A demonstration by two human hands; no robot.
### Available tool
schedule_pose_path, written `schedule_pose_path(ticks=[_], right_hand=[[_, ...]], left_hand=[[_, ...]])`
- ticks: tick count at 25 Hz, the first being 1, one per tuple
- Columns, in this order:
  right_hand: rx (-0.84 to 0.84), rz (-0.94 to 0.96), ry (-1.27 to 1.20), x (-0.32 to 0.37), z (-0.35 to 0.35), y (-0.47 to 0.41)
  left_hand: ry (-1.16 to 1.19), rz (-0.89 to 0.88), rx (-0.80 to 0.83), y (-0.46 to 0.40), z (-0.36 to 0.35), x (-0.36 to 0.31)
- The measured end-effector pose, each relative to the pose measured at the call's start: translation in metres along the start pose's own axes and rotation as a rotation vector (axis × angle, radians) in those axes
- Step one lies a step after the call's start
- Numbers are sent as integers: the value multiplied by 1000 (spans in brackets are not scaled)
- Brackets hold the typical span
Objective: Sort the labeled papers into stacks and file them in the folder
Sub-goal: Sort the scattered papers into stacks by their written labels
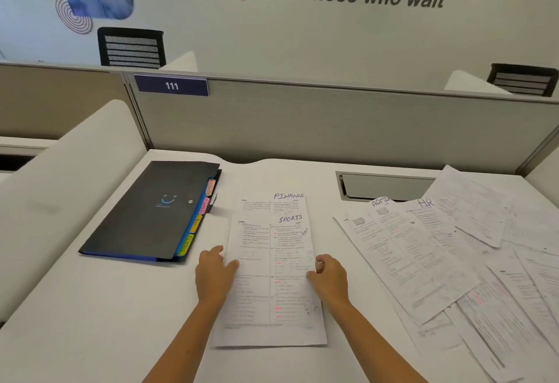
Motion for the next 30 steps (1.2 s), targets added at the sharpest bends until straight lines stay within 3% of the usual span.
schedule_pose_path(ticks=[8,21,25,30], right_hand=[[-76,93,-98,21,0,-10],[-164,202,263,47,-27,-9],[-104,187,283,42,-31,-10],[-132,162,158,20,11,-13]], left_hand=[[108,1,52,-19,-6,2],[1,-51,71,-36,-7,-5],[-51,-44,72,-30,-11,-3],[-116,-270,2,4,-35,-28]])
Point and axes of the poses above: each hand's wrist, its own y-axis away from the middle knuckle, its own z-axis out of the back of the hand, x = y × z, the point moved 9 cm from there along -y, towards the middle knuckle, and after that the axes turned 14 degrees about y, right-handed, at the moved point
